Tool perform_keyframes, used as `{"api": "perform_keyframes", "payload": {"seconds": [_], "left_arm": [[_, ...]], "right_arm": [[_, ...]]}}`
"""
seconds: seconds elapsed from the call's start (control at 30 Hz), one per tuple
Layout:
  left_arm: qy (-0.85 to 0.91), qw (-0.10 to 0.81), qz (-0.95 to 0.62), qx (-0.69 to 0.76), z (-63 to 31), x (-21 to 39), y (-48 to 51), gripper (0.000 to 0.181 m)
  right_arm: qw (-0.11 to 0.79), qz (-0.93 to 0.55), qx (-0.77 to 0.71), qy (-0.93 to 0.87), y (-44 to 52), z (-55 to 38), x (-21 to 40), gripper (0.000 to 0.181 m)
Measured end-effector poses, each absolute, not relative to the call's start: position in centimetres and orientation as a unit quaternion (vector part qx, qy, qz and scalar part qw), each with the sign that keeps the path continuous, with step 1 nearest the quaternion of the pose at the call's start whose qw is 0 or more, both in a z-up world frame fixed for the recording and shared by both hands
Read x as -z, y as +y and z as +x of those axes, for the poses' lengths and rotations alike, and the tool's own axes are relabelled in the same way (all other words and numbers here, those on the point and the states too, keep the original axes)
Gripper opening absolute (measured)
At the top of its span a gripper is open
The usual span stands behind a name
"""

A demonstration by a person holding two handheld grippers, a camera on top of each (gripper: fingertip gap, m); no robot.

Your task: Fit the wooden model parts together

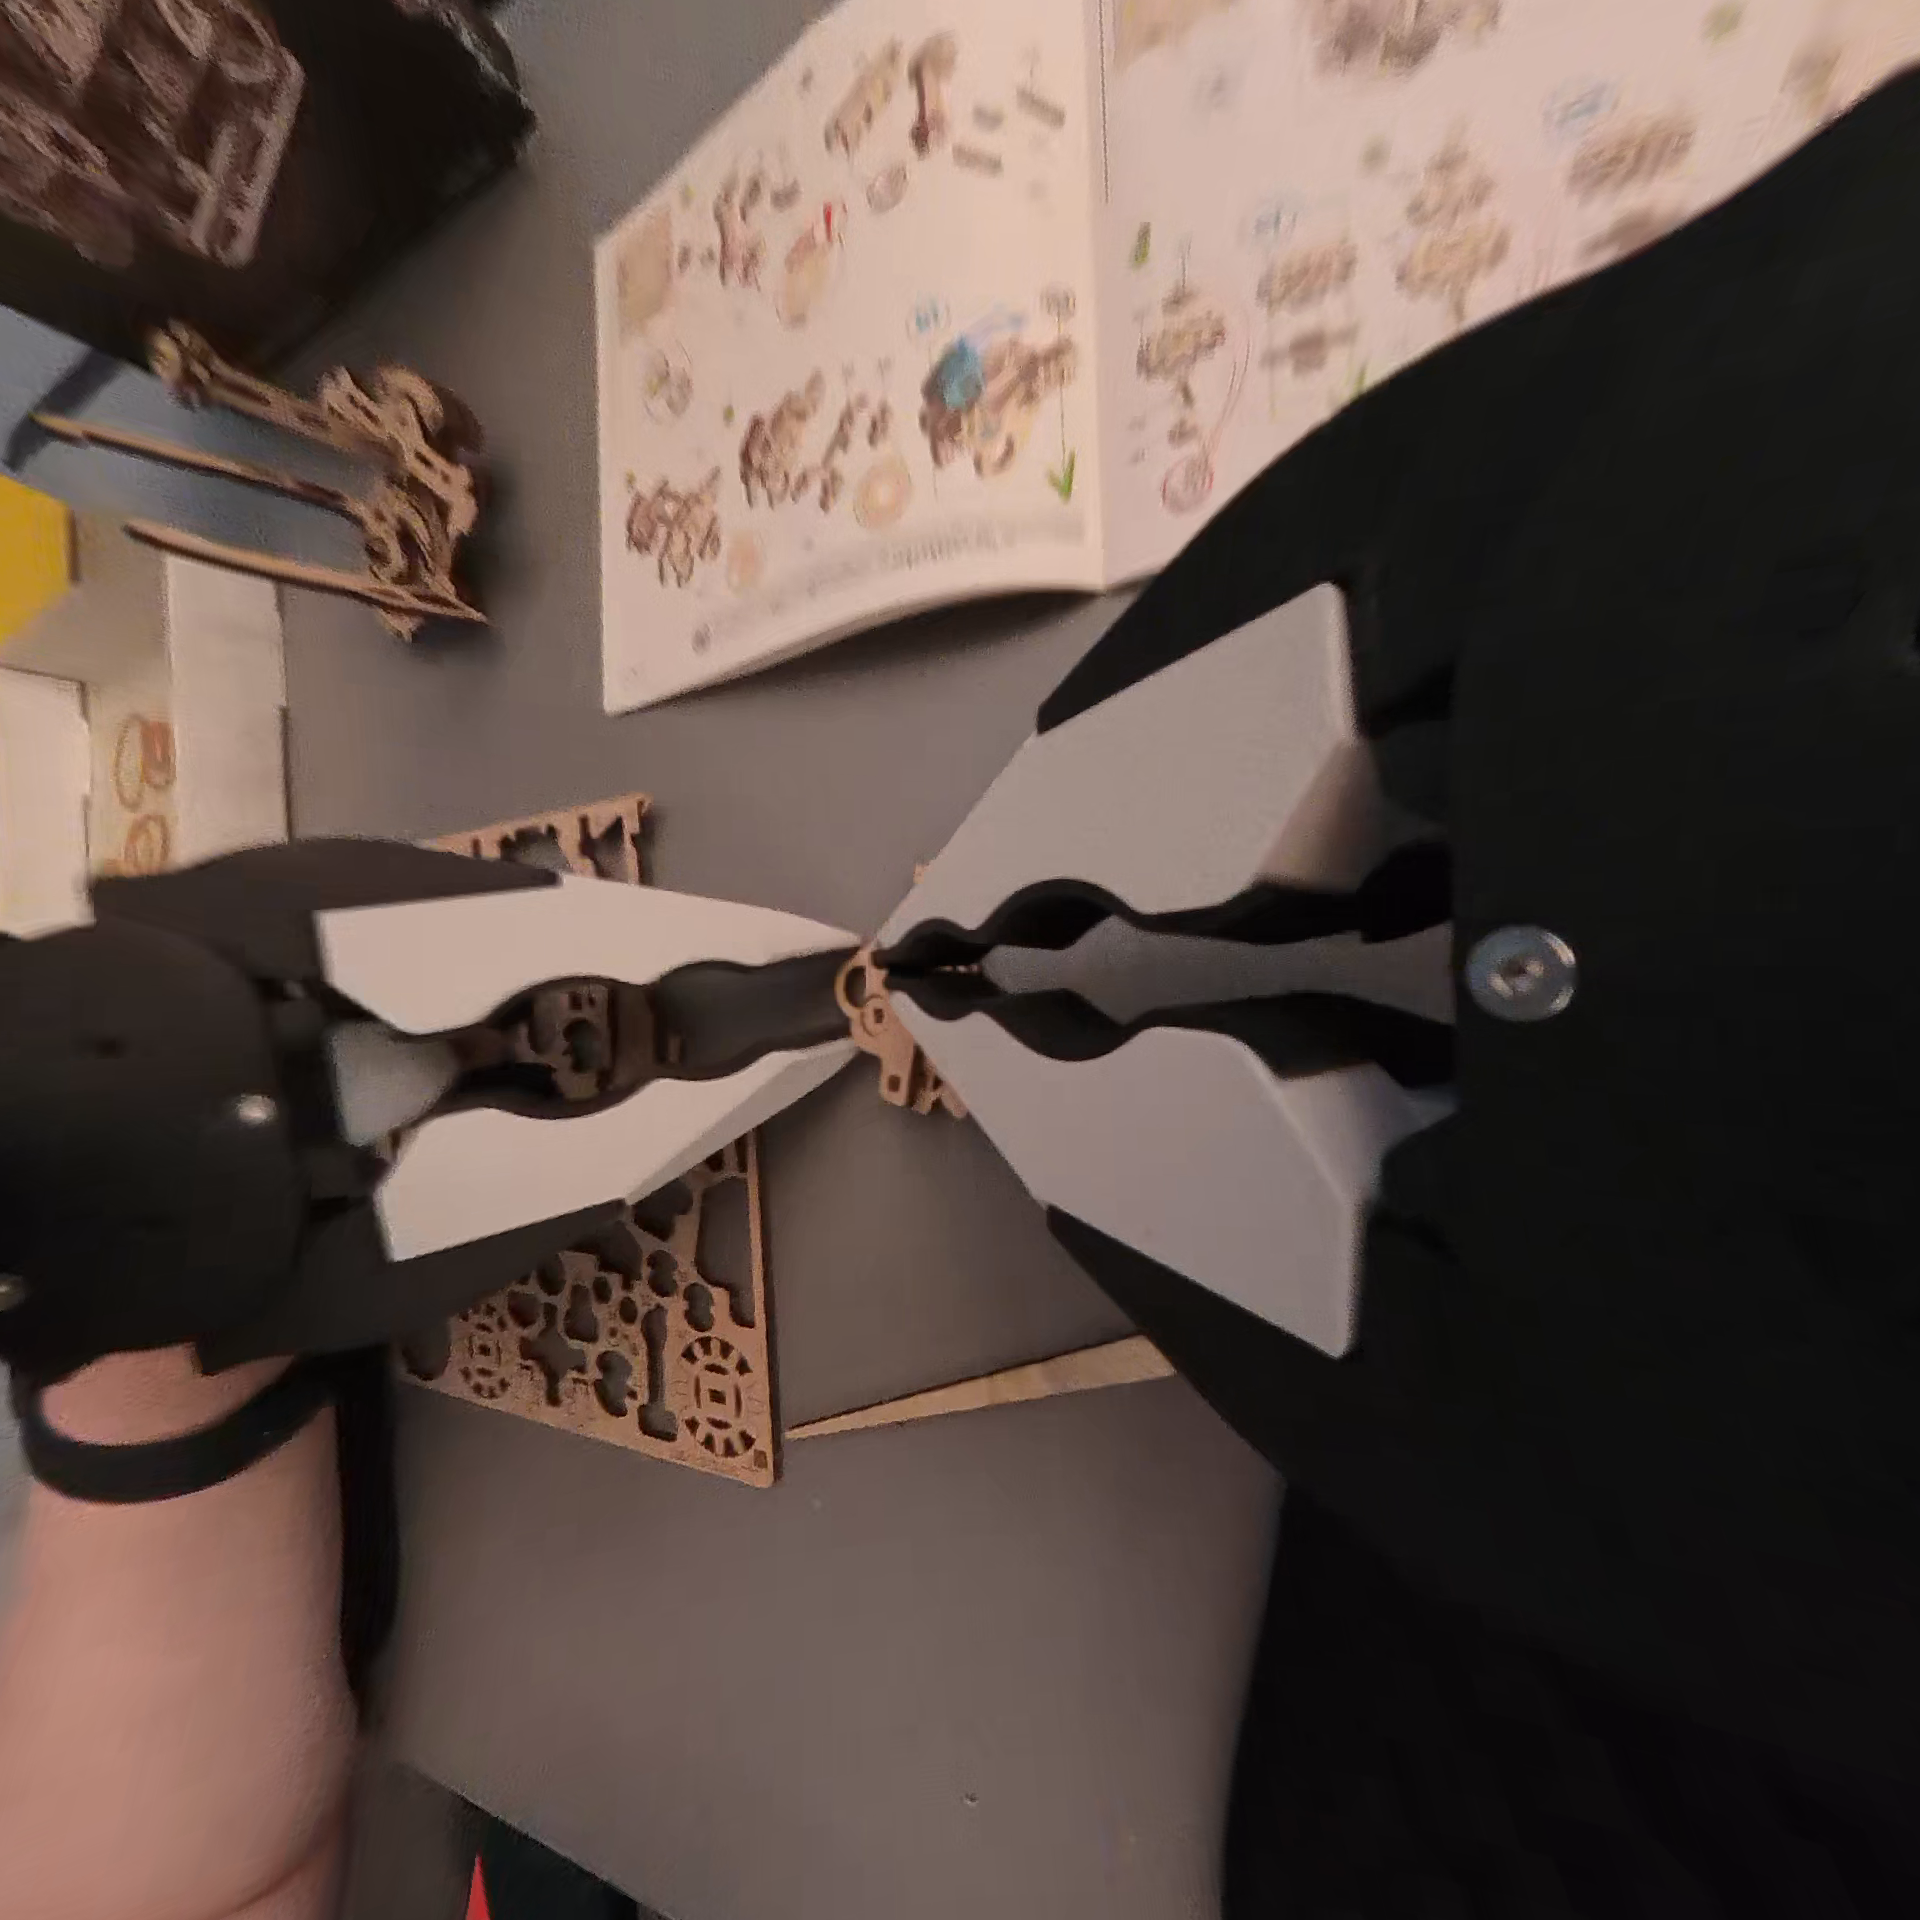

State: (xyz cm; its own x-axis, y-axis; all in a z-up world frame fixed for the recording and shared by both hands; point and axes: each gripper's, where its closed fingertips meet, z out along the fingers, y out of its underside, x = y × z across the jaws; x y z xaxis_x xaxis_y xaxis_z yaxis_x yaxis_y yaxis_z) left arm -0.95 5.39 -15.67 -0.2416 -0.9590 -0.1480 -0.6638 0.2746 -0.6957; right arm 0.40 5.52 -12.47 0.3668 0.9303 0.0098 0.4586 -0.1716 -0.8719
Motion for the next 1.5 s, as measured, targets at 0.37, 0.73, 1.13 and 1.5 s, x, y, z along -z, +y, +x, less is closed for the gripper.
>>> {"api": "perform_keyframes", "payload": {"seconds": [0.37, 0.73, 1.13, 1.5], "left_arm": [[0.748, 0.292, -0.542, 0.247, -1.0, 15.7, 5.4, 0.015], [0.75, 0.296, -0.542, 0.237, -1.1, 15.7, 5.5, 0.014], [0.751, 0.297, -0.543, 0.23, -1.3, 15.7, 5.7, 0.014], [0.753, 0.299, -0.544, 0.22, -1.5, 15.7, 5.8, 0.013]], "right_arm": [[0.36, -0.75, -0.259, -0.49, 5.9, 0.9, 15.4, 0.003], [0.417, -0.725, -0.266, -0.48, 6.2, 0.2, 13.1, 0.0], [0.39, -0.738, -0.263, -0.484, 6.1, -0.4, 14.8, 0.004], [0.421, -0.734, -0.266, -0.462, 6.6, -1.0, 13.9, 0.0]]}}
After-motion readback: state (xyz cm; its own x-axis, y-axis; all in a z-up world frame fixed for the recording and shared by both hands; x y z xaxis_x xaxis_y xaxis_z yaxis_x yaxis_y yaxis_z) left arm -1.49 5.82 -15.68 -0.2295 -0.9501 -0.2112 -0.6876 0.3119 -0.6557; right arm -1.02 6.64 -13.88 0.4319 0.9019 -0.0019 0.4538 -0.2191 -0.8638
